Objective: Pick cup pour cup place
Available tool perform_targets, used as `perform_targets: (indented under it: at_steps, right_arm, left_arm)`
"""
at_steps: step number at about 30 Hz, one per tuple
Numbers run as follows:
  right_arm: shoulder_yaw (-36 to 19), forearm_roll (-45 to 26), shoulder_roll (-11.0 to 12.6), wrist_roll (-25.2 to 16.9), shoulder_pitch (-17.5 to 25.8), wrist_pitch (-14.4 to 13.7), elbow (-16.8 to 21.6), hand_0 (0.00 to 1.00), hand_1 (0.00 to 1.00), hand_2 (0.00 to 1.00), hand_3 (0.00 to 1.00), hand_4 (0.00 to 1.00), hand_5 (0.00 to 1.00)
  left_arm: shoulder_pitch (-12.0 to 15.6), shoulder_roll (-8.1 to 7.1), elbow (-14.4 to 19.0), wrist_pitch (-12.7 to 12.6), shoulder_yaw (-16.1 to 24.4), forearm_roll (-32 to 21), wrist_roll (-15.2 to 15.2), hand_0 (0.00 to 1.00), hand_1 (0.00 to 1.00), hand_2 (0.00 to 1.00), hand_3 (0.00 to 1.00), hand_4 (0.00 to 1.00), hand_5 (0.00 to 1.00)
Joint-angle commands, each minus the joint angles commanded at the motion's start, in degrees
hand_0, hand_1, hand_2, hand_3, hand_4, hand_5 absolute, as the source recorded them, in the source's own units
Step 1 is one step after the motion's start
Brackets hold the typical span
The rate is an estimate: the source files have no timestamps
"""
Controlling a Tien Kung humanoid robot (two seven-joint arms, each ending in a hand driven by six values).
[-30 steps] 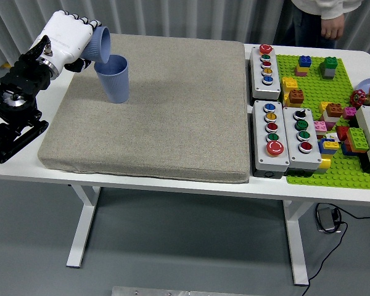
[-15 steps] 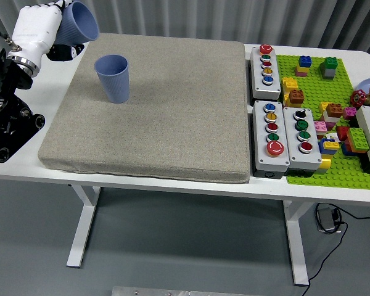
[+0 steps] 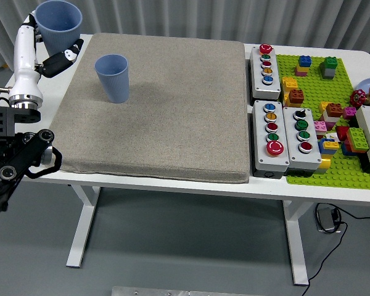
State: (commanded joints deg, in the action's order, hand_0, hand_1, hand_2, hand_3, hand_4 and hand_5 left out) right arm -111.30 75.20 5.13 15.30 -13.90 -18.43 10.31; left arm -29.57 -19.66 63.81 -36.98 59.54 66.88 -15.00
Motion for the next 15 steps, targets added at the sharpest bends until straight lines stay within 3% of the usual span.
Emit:
perform_targets:
  at_steps: [7, 15]
  right_arm:
    - [-0.1, 0.0, 0.0, -0.1, 0.1, 0.1, 0.0, 0.673, 0.594, 0.552, 0.571, 0.002, 0.066]
    - [0.2, -0.4, 0.0, -0.2, 0.3, 0.0, 0.0, 0.673, 0.593, 0.552, 0.571, 0.002, 0.067]
  left_arm:
    - [3.9, 1.6, 3.5, 0.0, 0.8, -1.5, -2.1, 0.465, 0.503, 0.514, 0.541, 0.713, 0.149]
    - [5.9, 2.99, 4.3, 0.0, 1.1, -1.2, -3.9, 0.466, 0.504, 0.513, 0.539, 0.712, 0.153]
